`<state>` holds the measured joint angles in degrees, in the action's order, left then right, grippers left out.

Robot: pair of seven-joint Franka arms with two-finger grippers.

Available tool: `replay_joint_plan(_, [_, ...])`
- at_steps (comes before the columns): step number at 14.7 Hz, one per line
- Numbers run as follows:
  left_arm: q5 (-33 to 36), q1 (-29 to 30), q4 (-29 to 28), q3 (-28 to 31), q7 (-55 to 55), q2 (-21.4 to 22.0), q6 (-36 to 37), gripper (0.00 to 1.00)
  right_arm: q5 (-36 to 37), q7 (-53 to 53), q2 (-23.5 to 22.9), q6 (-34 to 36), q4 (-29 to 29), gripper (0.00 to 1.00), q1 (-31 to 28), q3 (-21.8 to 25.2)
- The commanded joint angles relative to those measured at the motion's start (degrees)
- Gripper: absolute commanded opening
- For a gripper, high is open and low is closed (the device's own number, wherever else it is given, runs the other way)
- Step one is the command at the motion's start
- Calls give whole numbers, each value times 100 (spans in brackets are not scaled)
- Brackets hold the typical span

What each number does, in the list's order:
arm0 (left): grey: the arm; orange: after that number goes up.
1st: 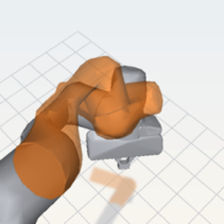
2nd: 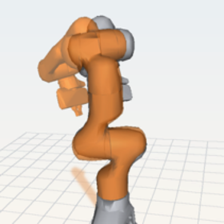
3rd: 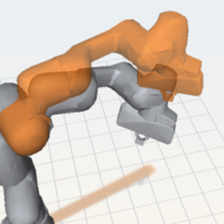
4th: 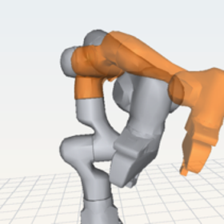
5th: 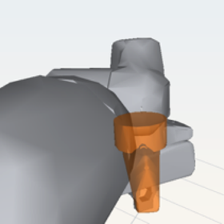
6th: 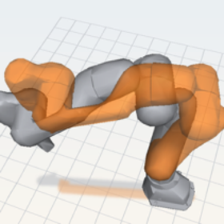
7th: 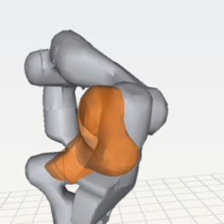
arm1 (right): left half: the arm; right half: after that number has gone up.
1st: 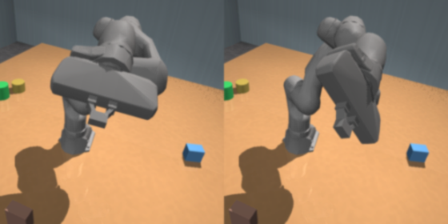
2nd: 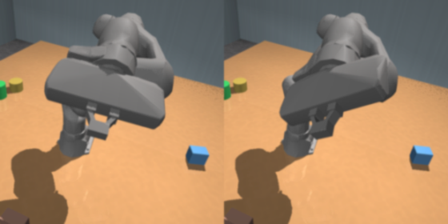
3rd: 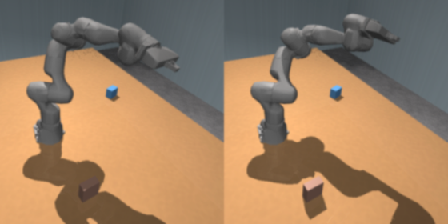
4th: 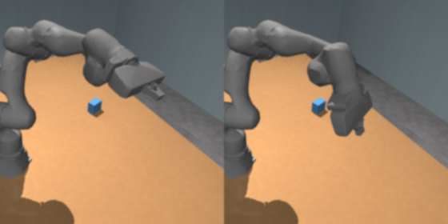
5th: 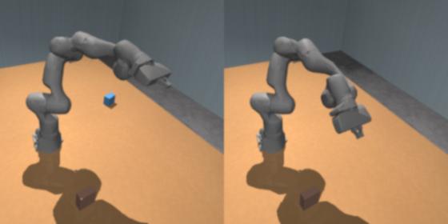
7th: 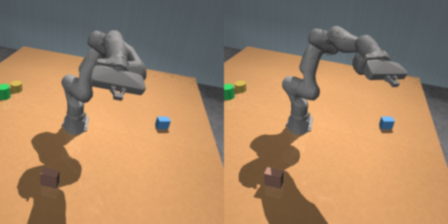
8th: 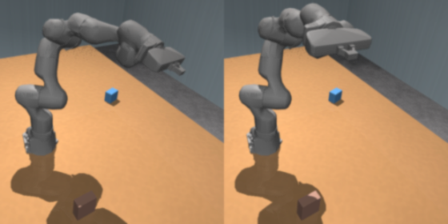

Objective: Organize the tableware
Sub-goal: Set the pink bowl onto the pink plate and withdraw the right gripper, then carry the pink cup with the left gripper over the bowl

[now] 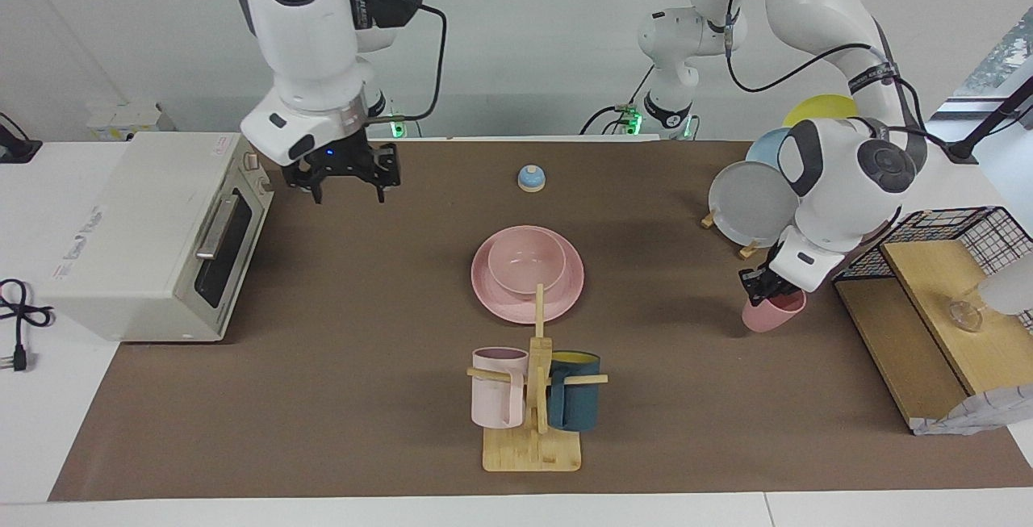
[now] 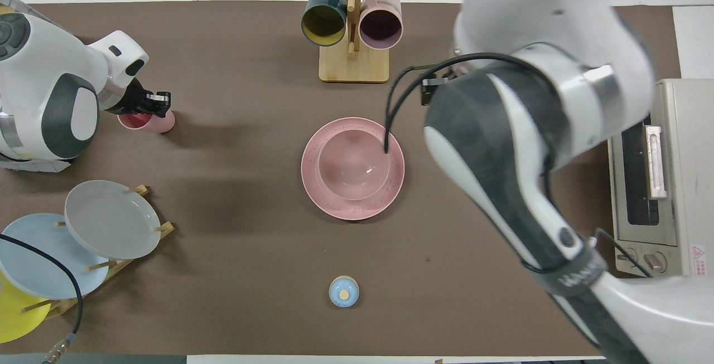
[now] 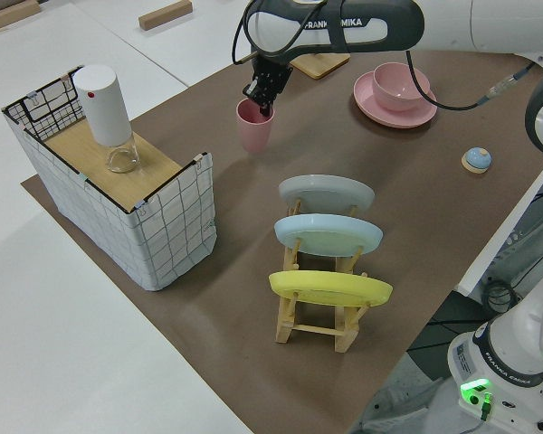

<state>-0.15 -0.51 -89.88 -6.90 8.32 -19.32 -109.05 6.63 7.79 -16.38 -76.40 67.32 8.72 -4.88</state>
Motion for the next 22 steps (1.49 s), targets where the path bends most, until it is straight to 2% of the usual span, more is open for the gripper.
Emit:
replay_joint_plan(1, [112,-623,909,30,1054,-10,1198,0,-721,-401,319,-112,597,100,15,898])
replay_joint_plan(4, [42,-1204,1429,-5,2064,8,1869,0,-794,-375,380,-130,816,100,77,1348])
replay_joint_plan(5, [-37,-1441,1508,-5,2425,8,1931,0,-864,-401,450,-130,965,100,77,1523])
replay_joint_plan(8, [-178,-2074,1754,-5,3410,-19,1914,0,-873,-428,662,-243,1344,100,-159,1587])
replay_joint_plan(9, [-256,-2285,1755,-5,3761,-19,1845,0,-891,-654,697,-375,1397,100,-282,1595])
replay_joint_plan(12, [-275,-2900,1650,-5,4614,-88,1441,0,-882,-1236,1276,-762,2143,100,-354,1587])
replay_joint_plan(14, [-249,-3200,1483,-5,5133,-247,941,0,-664,-1271,1321,-841,2180,100,-293,1587])
replay_joint_plan(18, [-178,-3472,1368,13,5486,-659,587,0,-487,-1473,1356,-939,2232,100,-275,1595])
replay_joint_plan(22, [-143,-3500,1175,4,5566,-801,245,0,-504,-1570,1532,-1158,2496,100,-275,1604])
